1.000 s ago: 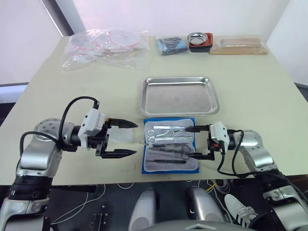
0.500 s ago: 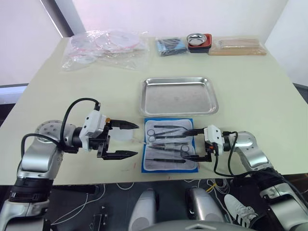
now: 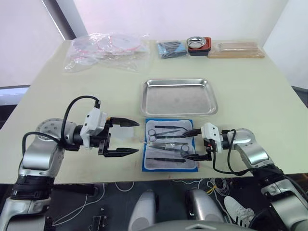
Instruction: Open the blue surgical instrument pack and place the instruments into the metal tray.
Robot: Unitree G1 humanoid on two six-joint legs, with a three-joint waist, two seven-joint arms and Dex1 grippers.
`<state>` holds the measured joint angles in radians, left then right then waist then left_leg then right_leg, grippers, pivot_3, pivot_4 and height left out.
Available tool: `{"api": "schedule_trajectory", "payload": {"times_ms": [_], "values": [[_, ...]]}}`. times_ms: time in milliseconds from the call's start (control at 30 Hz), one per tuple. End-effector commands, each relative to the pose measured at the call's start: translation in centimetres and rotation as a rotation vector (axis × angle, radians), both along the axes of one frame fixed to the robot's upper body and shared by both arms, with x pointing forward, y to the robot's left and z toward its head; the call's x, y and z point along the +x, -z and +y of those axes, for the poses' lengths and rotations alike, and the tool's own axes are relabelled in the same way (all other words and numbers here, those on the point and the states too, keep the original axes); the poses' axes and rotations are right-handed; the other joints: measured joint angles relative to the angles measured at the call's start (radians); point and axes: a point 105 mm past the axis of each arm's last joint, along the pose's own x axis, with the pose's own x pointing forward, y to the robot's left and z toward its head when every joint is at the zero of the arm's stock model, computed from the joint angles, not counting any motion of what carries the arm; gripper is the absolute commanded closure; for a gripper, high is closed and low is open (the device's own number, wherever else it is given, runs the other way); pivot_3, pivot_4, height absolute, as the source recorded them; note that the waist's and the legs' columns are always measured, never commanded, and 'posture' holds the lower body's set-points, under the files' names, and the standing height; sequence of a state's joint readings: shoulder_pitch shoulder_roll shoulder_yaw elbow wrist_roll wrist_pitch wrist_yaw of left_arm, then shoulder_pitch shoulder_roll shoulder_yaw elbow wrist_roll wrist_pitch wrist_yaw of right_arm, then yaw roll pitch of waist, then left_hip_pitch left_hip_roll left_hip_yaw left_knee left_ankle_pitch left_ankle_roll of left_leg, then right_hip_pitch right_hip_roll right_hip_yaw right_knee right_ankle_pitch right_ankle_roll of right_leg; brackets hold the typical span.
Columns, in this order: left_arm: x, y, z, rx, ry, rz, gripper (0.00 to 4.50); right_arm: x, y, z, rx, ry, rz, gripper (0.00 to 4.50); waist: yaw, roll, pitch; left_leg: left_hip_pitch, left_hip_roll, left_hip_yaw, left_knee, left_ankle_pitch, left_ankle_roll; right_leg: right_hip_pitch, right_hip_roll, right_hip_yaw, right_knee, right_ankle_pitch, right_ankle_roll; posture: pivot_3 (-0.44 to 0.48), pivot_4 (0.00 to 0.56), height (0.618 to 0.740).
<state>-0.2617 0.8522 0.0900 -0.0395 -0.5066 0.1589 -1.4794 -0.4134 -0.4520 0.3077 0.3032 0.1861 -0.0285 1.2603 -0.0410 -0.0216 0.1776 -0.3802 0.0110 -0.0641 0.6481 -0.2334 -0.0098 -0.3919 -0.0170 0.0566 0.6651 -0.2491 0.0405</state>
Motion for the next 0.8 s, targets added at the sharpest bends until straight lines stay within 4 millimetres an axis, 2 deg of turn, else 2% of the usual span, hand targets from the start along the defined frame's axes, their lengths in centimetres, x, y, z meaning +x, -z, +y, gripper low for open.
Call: {"api": "schedule_trajectory", "payload": {"times_ms": [33, 200, 300, 367, 500, 633, 800], "values": [[1.0, 0.1, 0.0, 0.005, -0.013, -0.028, 0.09, -0.9, 4.1, -1.0, -0.129, 0.043, 0.120, 0.00, 0.000, 0.000, -0.001, 0.000, 0.000, 0.000, 0.000, 0.000, 0.000, 0.000, 0.000, 0.000, 0.000, 0.000, 0.000, 0.000, 0.150, 0.740], [2.2, 0.8, -0.5, 0.008, -0.004, -0.010, 0.09, -0.9, 4.3, -1.3, -0.140, 0.044, 0.118, 0.00, 0.000, -0.002, -0.003, 0.000, 0.001, 0.000, 0.000, 0.000, 0.000, 0.000, 0.001, 0.000, 0.000, 0.001, -0.001, 0.000, 0.150, 0.740], [3.2, 1.2, -0.7, 0.021, 0.005, 0.007, 0.94, -0.9, 4.3, -1.2, -0.138, 0.044, 0.119, 0.00, -0.001, -0.003, -0.003, 0.000, 0.001, 0.000, 0.000, 0.000, 0.000, 0.000, 0.001, 0.000, 0.000, 0.001, -0.001, 0.000, 0.150, 0.740], [4.4, 2.0, -1.1, 0.057, 0.006, -0.003, 1.87, -0.9, 4.2, -1.1, -0.130, 0.045, 0.124, 0.00, -0.001, -0.003, -0.003, 0.000, 0.001, 0.000, 0.000, 0.000, 0.000, 0.000, 0.001, 0.000, 0.000, 0.001, 0.000, 0.000, 0.150, 0.740], [5.8, 3.3, -1.7, 0.102, 0.024, -0.029, 1.87, -0.7, 4.1, -1.0, -0.126, 0.050, 0.122, 0.00, -0.002, -0.003, -0.004, 0.000, 0.001, 0.000, 0.001, 0.000, 0.000, 0.000, 0.001, 0.000, 0.000, 0.001, 0.000, 0.000, 0.150, 0.740], [7.1, 3.9, -3.1, 0.086, 0.053, -0.019, 1.87, -0.6, 4.0, -1.0, -0.122, 0.058, 0.115, 0.00, -0.002, -0.004, -0.005, 0.000, 0.001, 0.000, 0.000, 0.000, 0.000, 0.000, 0.001, 0.000, 0.000, 0.002, 0.002, 0.000, 0.150, 0.740], [7.8, 4.8, -3.5, 0.095, 0.069, -0.002, 1.87, -0.6, 4.1, -1.1, -0.123, 0.070, 0.114, 0.00, -0.004, -0.004, -0.005, 0.000, 0.001, 0.000, 0.001, 0.000, 0.000, 0.000, 0.002, 0.000, 0.000, 0.003, 0.003, 0.000, 0.150, 0.740]]}}
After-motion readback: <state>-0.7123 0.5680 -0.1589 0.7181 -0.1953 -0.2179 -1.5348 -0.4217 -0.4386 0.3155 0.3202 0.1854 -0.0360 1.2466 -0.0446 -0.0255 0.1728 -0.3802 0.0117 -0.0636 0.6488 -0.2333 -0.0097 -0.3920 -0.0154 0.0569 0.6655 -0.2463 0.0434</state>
